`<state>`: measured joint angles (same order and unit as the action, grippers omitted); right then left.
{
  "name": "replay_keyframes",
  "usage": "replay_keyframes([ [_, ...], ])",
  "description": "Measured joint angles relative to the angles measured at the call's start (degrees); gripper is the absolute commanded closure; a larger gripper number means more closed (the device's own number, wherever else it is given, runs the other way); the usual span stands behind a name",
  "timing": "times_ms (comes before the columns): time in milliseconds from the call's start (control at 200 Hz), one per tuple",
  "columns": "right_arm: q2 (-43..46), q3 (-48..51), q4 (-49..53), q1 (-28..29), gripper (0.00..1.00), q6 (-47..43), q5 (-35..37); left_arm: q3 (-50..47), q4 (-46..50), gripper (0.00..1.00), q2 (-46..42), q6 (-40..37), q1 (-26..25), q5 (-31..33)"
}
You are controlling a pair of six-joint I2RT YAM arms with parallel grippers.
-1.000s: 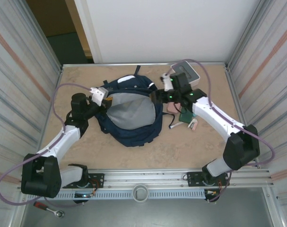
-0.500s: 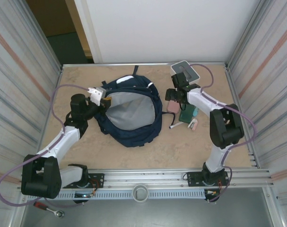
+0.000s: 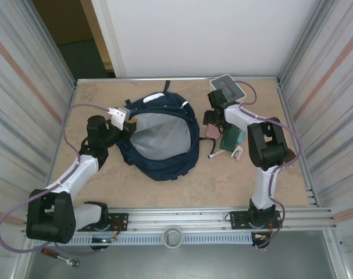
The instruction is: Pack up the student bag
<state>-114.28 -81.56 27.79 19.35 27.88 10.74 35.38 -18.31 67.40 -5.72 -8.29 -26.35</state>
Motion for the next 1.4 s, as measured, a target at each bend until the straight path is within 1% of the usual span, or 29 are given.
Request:
replay_keyframes([
  [135,-0.2,-0.7,1.2,-0.1,0.2,0.0,0.0,0.0,0.0,1.0,0.1,0.0,0.0,0.0],
  [321,-3.0,-4.2,3.1,-0.1,0.2,-0.1,0.0,0.0,0.0,1.0,0.1,0.0,0.0,0.0],
  [481,-4.7,-6.4,5.2,0.4,0.24,-0.7,1.3,0.0,0.0,1.0,0.1,0.0,0.0,0.0],
  [606,-5.9,-8.3,5.9,1.4,0.26,-2.4,1.4,0.0,0.0,1.0,0.2,0.0,0.0,0.0],
  [711,-6.1,-8.7,5.6,3.3,0.27,-4.2,1.2,0.0,0.0,1.0,0.3,0.0,0.0,0.0],
  [817,-6.1,-8.7,5.4,4.4,0.24,-4.9,1.0,0.0,0.0,1.0,0.5,0.0,0.0,0.0],
  [887,-6.1,-8.7,5.4,4.2,0.2,-5.1,1.0,0.0,0.0,1.0,0.6,0.0,0.0,0.0],
  [967,-6.1,-8.7,5.3,3.4,0.18,-5.0,0.4,0.0,0.0,1.0,0.7,0.0,0.0,-0.1],
  [1278,-7.0,-8.2,4.6,2.0,0.18,-4.5,-3.7,0.0,0.0,1.0,1.2,0.0,0.0,-0.2],
  [1343,-7.4,-8.2,4.5,2.0,0.2,-4.4,-4.3,0.0,0.0,1.0,1.3,0.0,0.0,-0.2],
  [1403,-7.8,-8.2,4.4,1.9,0.25,-4.4,-4.6,0.0,0.0,1.0,1.3,0.0,0.0,-0.3],
])
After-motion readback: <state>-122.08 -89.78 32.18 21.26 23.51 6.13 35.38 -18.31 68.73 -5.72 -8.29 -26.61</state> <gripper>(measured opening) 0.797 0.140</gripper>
